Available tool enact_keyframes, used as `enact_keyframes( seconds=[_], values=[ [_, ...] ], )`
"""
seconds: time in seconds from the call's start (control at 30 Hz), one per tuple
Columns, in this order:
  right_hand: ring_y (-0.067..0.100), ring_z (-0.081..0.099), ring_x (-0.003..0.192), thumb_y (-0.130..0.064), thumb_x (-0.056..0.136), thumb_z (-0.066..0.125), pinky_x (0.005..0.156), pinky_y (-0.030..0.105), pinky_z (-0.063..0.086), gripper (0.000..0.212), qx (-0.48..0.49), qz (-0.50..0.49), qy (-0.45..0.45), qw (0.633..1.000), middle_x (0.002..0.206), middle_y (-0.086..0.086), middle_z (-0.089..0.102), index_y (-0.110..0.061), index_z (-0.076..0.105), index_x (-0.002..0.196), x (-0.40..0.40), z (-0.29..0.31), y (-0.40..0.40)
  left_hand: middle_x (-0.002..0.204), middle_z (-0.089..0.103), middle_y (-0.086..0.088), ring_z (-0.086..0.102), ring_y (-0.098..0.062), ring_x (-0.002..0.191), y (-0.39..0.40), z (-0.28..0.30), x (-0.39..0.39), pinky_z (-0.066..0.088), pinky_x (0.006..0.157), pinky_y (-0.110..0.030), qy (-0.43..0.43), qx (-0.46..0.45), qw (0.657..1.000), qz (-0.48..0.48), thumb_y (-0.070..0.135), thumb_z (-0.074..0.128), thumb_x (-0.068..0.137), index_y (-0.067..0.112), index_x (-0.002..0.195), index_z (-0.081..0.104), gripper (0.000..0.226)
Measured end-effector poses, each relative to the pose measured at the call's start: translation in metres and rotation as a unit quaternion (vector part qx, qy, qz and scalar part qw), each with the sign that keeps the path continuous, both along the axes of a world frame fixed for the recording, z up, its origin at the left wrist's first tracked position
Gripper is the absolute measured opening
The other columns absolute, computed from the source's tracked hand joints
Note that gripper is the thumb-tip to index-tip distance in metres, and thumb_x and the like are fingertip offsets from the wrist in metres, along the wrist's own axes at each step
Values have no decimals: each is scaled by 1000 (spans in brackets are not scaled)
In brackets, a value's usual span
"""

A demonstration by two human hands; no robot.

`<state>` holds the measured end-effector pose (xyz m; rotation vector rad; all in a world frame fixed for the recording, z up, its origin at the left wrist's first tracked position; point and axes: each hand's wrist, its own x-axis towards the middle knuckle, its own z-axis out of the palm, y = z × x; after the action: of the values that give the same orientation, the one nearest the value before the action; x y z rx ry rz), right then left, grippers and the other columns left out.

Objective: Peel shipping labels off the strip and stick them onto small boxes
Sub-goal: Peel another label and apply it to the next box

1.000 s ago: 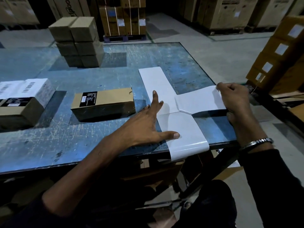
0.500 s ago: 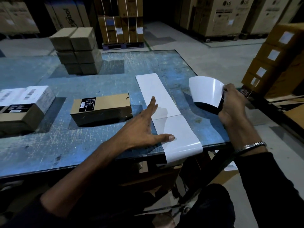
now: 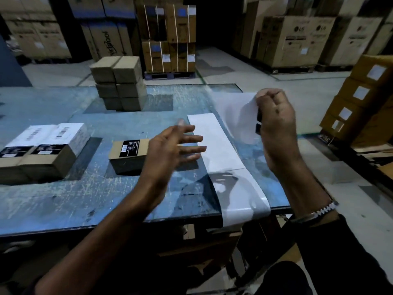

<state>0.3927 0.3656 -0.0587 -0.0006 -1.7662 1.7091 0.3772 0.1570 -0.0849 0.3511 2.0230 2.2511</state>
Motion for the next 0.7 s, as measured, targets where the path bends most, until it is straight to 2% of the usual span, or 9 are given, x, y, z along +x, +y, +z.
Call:
enact_keyframes(
  seconds=[0.13,0.2,0.27,0.3,0.37,0.43,0.5,0.6,0.7],
  values=[
    [-6,55,60,-17,112,54,53,9,34,7,177,61,24,982,76,-14,54,-19,54,106,5,0,-40,116,78,-23,77,-35,109,-39,25,-25,62,95,-38,-187,77,977,-64,57,47,106,-5,125,69,69],
    [-5,59,62,-16,111,57,54,8,35,5,224,106,19,969,72,-19,58,-17,54,106,6,-4,-54,110,79,-21,79,-33,100,-55,24,-36,66,88,-36,-206,90,973,-60,53,54,103,-6,122,71,64],
    [-1,64,72,-14,108,61,60,11,41,7,256,141,14,956,76,-23,62,-15,56,103,5,-8,-65,102,78,-14,72,-24,83,-69,18,-45,66,69,-29,-190,87,978,-22,38,63,102,-1,124,74,47],
    [1,68,80,-13,106,64,63,15,45,8,267,158,16,950,82,-22,66,-15,58,102,5,-9,-69,107,79,-15,70,-24,86,-75,15,-50,63,67,-27,-183,77,980,-1,30,66,100,1,126,74,40],
    [11,75,101,-12,101,72,72,28,57,10,272,196,17,942,98,-14,76,-13,62,104,4,-9,-75,115,79,-18,67,-25,93,-84,14,-56,61,70,-27,-180,46,982,23,22,69,98,3,127,73,35],
    [19,73,116,-18,97,79,84,38,62,21,264,230,26,936,112,-5,78,-10,66,112,-2,-7,-77,101,80,-14,70,-18,77,-93,19,-59,61,64,-28,-171,34,985,18,22,68,99,4,122,74,30],
    [21,68,126,-32,95,76,92,40,60,34,217,256,31,941,124,-1,76,-13,66,121,-14,-4,-76,96,77,-15,68,-18,68,-99,26,-63,58,67,-31,-149,16,989,3,25,67,100,4,120,75,30],
    [17,65,127,-44,95,66,93,34,56,35,130,250,16,959,131,1,73,-20,68,120,-37,3,-73,113,80,-16,74,-22,85,-106,37,-78,60,79,-33,-115,-16,993,2,29,68,100,8,122,76,31],
    [14,70,115,-36,93,74,85,35,57,28,99,218,-28,971,125,2,76,-22,66,115,-68,6,-69,110,81,-13,77,-23,94,-106,47,-94,62,76,-31,-63,-74,995,-15,29,67,100,12,111,81,24]
  ],
)
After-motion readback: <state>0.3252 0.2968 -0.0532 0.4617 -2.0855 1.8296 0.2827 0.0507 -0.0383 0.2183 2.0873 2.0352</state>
